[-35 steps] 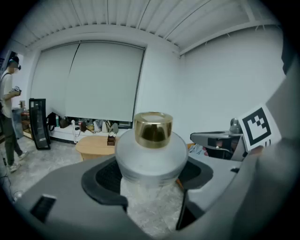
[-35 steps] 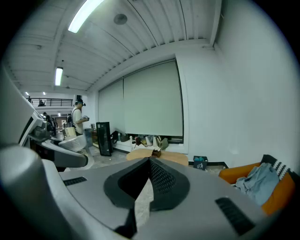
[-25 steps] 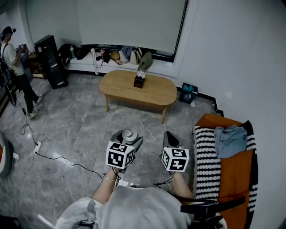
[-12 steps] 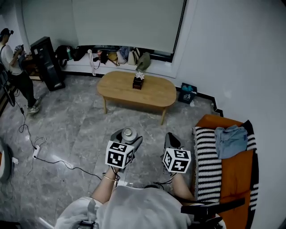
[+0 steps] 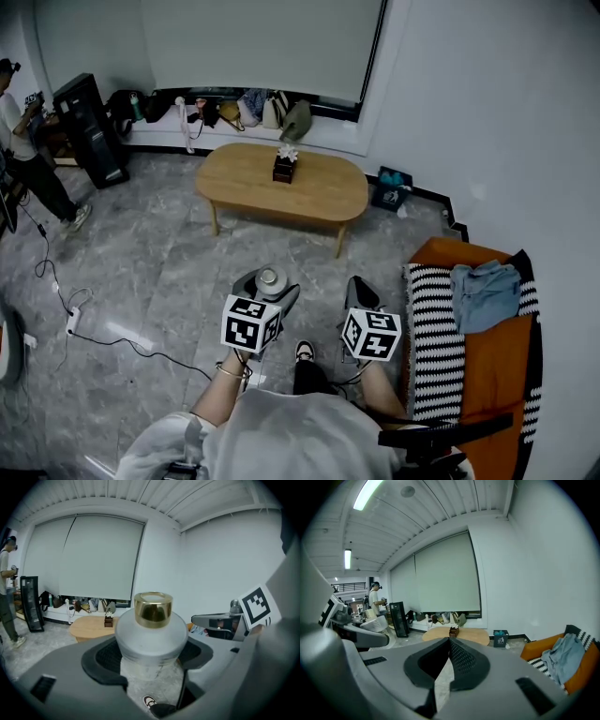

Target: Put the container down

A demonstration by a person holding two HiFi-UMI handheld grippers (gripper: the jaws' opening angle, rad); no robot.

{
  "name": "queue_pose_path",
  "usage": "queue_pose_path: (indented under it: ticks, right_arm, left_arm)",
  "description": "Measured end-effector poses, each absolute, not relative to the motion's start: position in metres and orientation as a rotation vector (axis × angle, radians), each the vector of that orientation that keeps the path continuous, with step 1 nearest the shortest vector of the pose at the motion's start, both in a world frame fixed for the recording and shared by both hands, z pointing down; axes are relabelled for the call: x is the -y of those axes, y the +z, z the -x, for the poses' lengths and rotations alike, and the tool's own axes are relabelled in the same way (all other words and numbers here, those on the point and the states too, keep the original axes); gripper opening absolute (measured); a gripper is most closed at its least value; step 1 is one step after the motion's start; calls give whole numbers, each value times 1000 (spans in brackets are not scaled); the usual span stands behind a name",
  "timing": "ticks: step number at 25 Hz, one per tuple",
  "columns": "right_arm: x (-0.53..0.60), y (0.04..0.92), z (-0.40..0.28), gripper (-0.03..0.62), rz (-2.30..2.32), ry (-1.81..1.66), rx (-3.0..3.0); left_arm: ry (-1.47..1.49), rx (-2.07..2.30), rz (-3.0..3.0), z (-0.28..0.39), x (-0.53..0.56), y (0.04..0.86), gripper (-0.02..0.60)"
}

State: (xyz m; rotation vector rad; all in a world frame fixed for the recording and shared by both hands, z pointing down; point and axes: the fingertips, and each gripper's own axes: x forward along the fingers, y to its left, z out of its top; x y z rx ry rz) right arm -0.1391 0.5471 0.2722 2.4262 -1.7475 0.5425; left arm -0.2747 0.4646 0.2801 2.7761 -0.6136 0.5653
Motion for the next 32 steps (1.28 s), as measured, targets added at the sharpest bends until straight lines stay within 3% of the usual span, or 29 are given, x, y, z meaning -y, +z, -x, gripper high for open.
queue_pose_path:
  ticks: [32]
  right_arm:
    - [-351, 259, -41, 23, -2306, 532, 1877]
  left_arm:
    - [548, 797, -2722, 115, -287, 262, 337]
